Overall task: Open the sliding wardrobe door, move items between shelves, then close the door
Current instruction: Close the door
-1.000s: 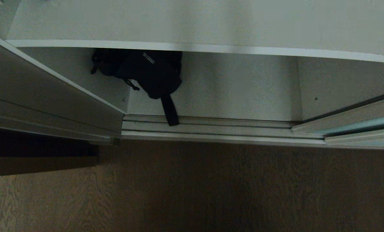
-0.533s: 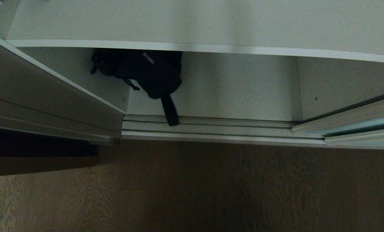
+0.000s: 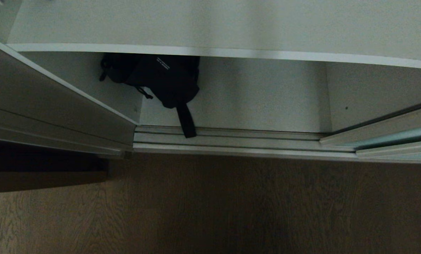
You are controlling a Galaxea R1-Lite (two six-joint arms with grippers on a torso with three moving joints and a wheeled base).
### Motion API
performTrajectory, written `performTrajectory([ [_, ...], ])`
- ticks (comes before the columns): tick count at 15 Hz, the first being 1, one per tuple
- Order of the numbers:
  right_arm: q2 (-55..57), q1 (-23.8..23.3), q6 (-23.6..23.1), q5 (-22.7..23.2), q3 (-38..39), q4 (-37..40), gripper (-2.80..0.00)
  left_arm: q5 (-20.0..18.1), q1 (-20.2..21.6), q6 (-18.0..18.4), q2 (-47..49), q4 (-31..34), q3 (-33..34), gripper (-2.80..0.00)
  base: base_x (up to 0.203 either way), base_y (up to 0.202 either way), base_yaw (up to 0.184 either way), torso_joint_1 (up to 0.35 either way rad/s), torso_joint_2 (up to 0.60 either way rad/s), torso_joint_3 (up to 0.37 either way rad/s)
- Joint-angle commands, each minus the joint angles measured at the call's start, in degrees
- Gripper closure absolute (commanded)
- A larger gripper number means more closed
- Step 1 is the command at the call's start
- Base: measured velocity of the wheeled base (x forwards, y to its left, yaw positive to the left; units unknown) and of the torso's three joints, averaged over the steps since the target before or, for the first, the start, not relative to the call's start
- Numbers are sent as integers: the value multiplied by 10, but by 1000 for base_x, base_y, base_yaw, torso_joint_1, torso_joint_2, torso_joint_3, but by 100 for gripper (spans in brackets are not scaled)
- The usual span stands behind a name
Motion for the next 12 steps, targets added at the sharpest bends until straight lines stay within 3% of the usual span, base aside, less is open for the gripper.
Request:
performTrajectory([
  [1, -3, 0, -1, 0, 0, 0, 0, 0, 0, 0, 1, 0, 0, 0, 0, 0, 0, 0, 0, 0],
  [12, -3, 0, -1, 0, 0, 0, 0, -1, 0, 1, 1, 0, 0, 0, 0, 0, 0, 0, 0, 0],
])
